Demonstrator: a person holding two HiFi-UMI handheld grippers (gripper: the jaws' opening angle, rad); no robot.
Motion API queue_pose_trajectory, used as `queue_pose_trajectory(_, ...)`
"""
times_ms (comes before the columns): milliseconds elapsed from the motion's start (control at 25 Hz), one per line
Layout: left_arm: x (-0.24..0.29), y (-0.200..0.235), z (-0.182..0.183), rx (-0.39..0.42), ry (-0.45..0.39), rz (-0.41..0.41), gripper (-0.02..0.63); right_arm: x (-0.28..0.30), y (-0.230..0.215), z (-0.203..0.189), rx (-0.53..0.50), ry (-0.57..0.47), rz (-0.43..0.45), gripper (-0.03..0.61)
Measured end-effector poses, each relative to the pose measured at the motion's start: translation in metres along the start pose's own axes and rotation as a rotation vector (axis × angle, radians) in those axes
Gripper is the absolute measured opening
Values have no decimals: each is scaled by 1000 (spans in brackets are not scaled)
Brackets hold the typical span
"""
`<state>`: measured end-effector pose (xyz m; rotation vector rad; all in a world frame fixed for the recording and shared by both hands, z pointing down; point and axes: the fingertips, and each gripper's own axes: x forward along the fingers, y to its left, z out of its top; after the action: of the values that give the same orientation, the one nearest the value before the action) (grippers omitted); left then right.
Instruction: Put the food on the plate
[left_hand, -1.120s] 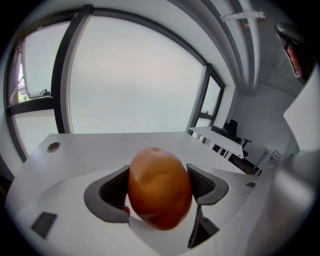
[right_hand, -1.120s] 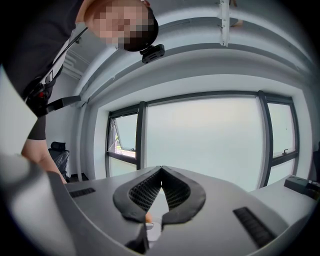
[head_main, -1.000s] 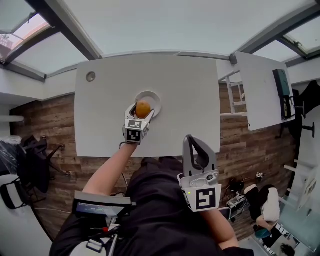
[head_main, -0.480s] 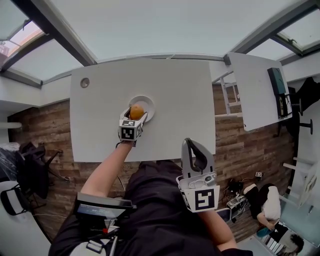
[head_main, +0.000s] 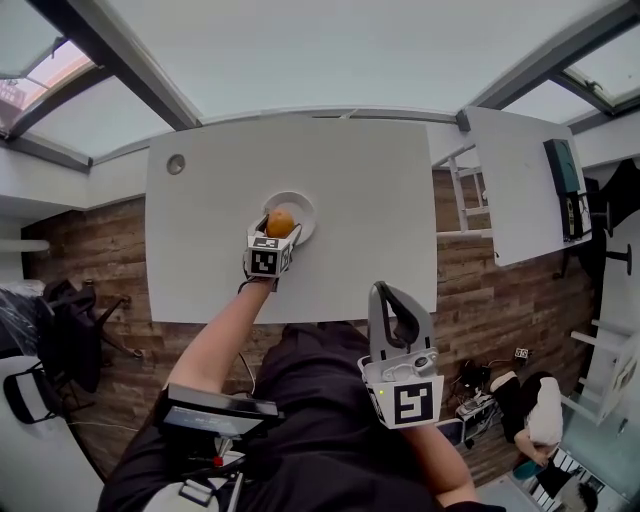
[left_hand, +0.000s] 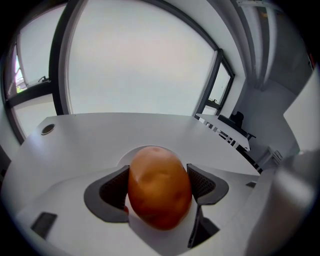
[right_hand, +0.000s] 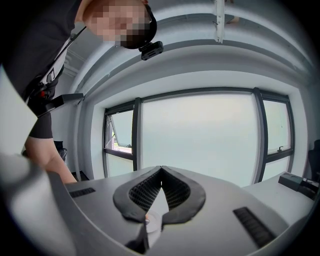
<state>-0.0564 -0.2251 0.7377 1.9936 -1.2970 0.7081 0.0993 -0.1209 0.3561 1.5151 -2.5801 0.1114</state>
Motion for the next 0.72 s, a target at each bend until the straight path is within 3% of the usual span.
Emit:
queue_pose_trajectory(160, 1, -1, -1, -27, 1, 8, 342, -4, -1, -3, 8, 11, -6, 6)
queue_pose_trajectory(360, 8, -5, -1, 19, 15, -3, 342, -8, -6, -9, 13, 28, -23, 6)
queue_pose_trajectory(600, 9, 3, 4, -40, 9, 13, 342, -15, -4, -6, 5, 21, -24, 6)
queue_pose_trajectory(720, 9, 2, 4, -22, 10, 15, 342, -19, -5, -7, 4, 23, -38, 6)
